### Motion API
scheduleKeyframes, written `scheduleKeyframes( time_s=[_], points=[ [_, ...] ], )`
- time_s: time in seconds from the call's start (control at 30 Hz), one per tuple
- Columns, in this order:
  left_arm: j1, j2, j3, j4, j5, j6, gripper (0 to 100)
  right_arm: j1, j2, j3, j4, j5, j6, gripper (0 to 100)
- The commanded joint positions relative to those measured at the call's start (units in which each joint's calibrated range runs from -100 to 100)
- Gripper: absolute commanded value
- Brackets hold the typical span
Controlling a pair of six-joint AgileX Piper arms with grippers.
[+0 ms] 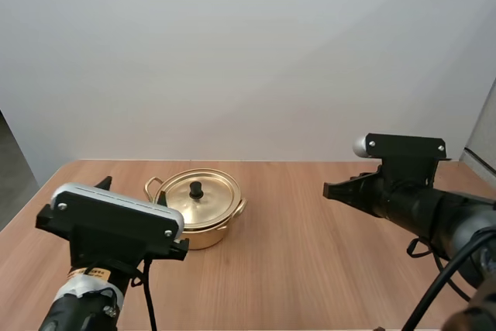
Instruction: Open the pot, put the car inside, and close it
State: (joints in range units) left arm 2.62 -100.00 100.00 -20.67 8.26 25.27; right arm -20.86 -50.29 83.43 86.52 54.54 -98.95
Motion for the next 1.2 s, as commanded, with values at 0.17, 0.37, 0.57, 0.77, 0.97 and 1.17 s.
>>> scheduleKeyframes(
  time_s=[0.17, 0.37, 0.57, 0.77, 0.97, 1.17],
  points=[
    [0.00, 0.00, 0.00, 15.13, 18.31, -29.58, 100, 3.08, -17.73, 10.06, -0.15, 4.21, -1.05, 0],
    [0.00, 0.00, 0.00, 14.39, 22.10, -29.59, 100, 12.54, -32.08, 14.39, -0.15, -12.07, -1.05, 0],
    [0.00, 0.00, 0.00, 11.84, 22.10, -30.29, 100, 23.34, -39.05, 16.57, -0.15, -58.99, 3.07, 0],
    [0.00, 0.00, 0.00, 11.57, 22.44, -31.58, 100, 28.95, -39.32, 16.57, -0.05, -72.81, -0.23, 0],
    [0.00, 0.00, 0.00, 11.57, 22.74, -32.67, 77, 32.32, -44.47, 16.57, 8.01, -77.97, -1.00, 0],
    [0.00, 0.00, 0.00, 11.57, 22.74, -33.90, 0, 31.76, -45.42, 16.57, 6.57, -91.13, -1.05, 0]
  ],
)
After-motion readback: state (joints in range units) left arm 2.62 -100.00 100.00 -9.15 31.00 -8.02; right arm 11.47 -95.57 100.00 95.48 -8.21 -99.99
